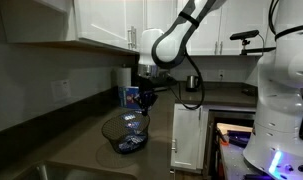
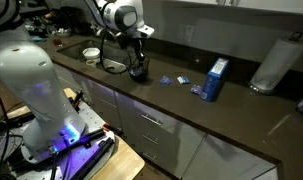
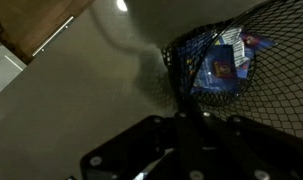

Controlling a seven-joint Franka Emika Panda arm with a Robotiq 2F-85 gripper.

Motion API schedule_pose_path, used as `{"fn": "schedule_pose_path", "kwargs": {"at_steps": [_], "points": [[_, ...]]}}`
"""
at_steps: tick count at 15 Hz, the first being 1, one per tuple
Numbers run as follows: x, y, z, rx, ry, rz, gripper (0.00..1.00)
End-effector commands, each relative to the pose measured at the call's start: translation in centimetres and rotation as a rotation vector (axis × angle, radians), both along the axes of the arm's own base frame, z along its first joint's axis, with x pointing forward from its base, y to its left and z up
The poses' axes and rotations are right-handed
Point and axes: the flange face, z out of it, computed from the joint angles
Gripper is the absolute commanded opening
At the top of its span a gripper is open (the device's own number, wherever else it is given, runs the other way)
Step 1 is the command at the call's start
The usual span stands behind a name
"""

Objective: Move the black basket to the right side of the countertop

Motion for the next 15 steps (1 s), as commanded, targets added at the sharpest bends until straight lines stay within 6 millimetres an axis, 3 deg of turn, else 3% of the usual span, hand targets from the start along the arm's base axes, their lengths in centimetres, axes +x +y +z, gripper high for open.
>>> {"fn": "schedule_pose_path", "kwargs": {"at_steps": [1, 9, 15], "points": [[1.1, -2.8, 1.4, -0.01, -0.001, -0.077, 0.01], [2.4, -10.8, 2.1, 0.041, 0.031, -0.312, 0.01], [3.1, -15.5, 4.3, 0.051, 0.002, -0.451, 0.01]]}}
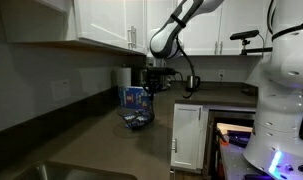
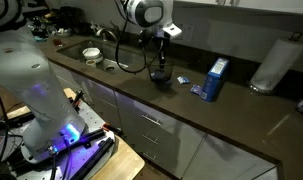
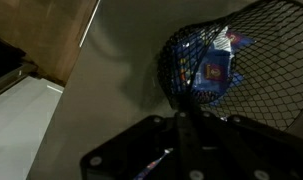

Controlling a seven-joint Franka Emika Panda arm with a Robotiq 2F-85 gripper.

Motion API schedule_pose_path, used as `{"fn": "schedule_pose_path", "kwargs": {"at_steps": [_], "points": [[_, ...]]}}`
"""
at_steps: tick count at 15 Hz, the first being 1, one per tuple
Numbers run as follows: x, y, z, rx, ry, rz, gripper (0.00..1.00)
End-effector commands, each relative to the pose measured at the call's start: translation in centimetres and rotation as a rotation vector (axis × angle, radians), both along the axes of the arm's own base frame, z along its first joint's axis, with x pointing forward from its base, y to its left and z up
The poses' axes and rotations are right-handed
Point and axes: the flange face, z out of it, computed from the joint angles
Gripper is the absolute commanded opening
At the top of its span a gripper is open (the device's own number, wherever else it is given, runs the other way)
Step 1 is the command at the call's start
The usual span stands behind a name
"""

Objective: Move the black basket to the right side of the countertop

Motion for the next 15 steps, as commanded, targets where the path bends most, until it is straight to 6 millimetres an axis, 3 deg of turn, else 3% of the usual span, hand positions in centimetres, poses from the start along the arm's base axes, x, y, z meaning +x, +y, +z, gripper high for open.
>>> {"fn": "schedule_pose_path", "kwargs": {"at_steps": [1, 5, 15], "points": [[0.8, -2.1, 1.6, 0.0, -0.008, -0.083, 0.01], [1.0, -4.2, 2.2, -0.039, -0.026, -0.154, 0.01], [-0.5, -10.8, 0.9, -0.043, -0.058, -0.525, 0.01]]}}
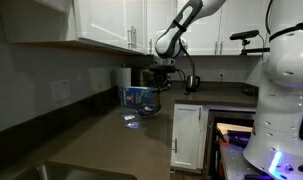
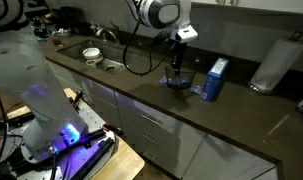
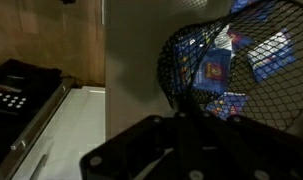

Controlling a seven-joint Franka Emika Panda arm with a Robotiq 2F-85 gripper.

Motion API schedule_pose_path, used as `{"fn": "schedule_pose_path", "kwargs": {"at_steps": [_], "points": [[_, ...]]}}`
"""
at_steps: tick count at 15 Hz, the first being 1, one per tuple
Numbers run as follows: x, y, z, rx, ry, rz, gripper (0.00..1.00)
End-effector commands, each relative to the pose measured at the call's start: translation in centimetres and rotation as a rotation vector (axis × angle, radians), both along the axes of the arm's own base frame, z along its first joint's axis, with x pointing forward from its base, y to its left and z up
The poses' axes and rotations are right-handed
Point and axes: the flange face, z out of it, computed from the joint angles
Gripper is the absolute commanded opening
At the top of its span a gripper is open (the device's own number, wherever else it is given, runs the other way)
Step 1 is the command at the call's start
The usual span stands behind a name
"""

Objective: Move the black basket to the right side of the countertop

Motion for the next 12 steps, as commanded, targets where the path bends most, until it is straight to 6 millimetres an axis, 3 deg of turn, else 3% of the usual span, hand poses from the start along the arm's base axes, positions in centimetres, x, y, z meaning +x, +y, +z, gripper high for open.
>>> {"fn": "schedule_pose_path", "kwargs": {"at_steps": [1, 12], "points": [[0.4, -2.4, -0.1, -0.002, -0.049, -0.151, 0.01], [3.1, -8.2, -1.5, -0.05, -0.144, -0.413, 0.01]]}}
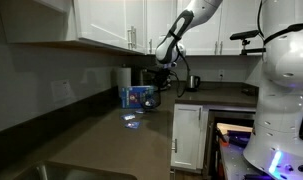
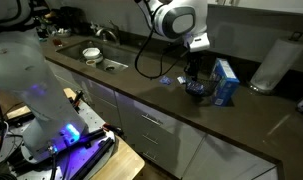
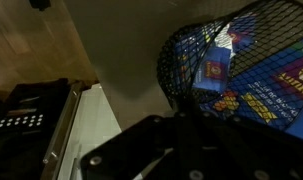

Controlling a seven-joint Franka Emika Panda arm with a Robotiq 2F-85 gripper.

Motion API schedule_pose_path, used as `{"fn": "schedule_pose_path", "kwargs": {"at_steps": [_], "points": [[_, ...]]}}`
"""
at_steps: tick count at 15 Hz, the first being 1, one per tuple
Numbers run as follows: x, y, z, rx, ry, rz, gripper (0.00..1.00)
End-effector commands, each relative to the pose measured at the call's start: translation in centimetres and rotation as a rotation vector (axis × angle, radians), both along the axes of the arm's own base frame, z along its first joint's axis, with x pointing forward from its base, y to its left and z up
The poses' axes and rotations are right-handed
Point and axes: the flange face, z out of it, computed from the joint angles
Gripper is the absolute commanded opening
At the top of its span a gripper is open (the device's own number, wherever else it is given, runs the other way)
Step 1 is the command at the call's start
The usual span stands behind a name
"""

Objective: Move the black basket to the right side of the countertop

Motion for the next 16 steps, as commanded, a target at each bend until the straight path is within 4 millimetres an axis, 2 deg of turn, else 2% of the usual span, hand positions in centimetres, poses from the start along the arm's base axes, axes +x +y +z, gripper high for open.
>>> {"fn": "schedule_pose_path", "kwargs": {"at_steps": [1, 5, 10, 16], "points": [[1.9, -2.0, -0.3, -0.026, -0.038, -0.071, 0.01], [3.1, -2.5, -1.6, -0.06, -0.04, -0.092, 0.01], [2.8, -2.1, -3.3, -0.122, -0.006, -0.07, 0.01], [2.0, -2.9, -3.1, -0.183, 0.019, -0.076, 0.01]]}}
